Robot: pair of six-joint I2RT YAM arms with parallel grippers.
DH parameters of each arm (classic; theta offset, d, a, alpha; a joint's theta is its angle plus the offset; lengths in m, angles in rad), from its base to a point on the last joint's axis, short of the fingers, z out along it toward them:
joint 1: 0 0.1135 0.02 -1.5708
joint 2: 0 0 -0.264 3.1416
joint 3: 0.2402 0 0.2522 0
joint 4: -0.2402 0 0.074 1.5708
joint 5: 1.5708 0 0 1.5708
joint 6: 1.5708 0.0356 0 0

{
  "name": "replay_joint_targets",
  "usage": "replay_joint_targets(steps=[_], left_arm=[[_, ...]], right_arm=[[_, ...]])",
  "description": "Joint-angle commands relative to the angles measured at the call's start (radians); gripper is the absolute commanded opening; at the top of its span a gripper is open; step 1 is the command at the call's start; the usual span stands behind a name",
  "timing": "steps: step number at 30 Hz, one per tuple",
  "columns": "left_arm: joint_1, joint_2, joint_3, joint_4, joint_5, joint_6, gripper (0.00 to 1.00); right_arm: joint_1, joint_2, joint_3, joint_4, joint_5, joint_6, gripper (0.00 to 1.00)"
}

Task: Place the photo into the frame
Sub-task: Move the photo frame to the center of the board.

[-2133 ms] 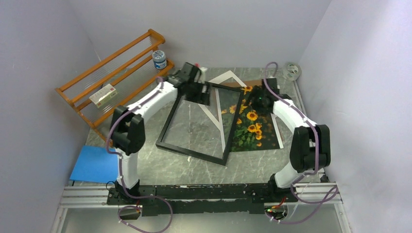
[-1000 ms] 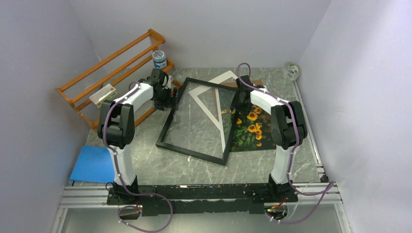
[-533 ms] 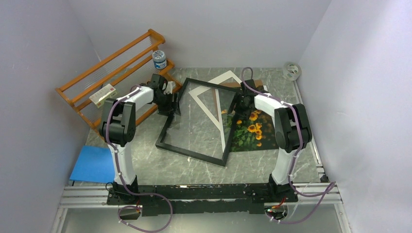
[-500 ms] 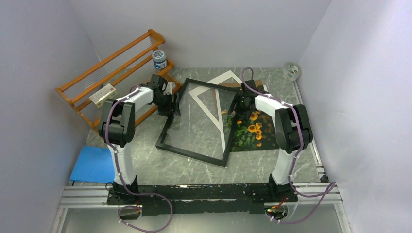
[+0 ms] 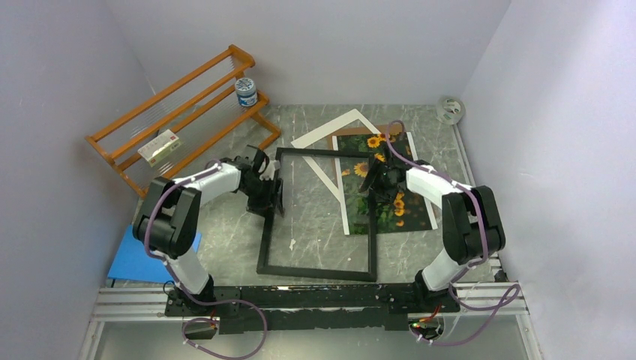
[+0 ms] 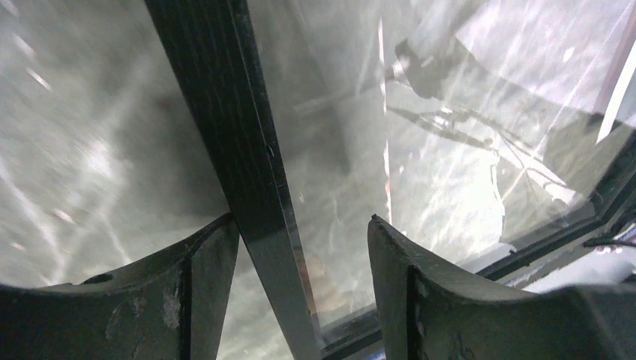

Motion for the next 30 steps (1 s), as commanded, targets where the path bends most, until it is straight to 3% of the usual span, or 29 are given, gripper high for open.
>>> replay_joint_targets(steps=[1,7,13,17,21,27,30], left_arm=[[-0.079,-0.108,-0.071,0.047,0.1,-0.116,0.66],[-0.091,-0.186,-0.094,-0.018,-0.027,-0.129,0.73],[-0.071,-0.123,0.128,-0.127,-0.199,-0.08,0.85],[-0.064,-0.028,0.355,-0.13,-0.214,-0.024,0.86],[-0.057,0.179,0.651,-0.129,-0.156,0.03,0.84],[-0.029,0.619,1.246,-0.221,-0.078,0.069,0.81],[0.014,0.794,1.466,-0.19,0.008,0.039,0.81]], right_arm=[[0.03,-0.096,-0.049,0.08,-0.115,0.082,0.65],[0.026,-0.113,-0.013,-0.018,-0.007,0.052,0.66],[-0.015,-0.043,0.194,-0.122,0.245,0.016,0.75],[-0.052,0.076,0.388,-0.071,0.234,-0.085,0.76],[-0.078,0.233,0.607,-0.073,0.144,-0.103,0.75],[-0.11,0.352,0.629,0.106,-0.101,0.041,0.71],[-0.096,0.415,0.636,0.197,-0.197,0.168,0.67]])
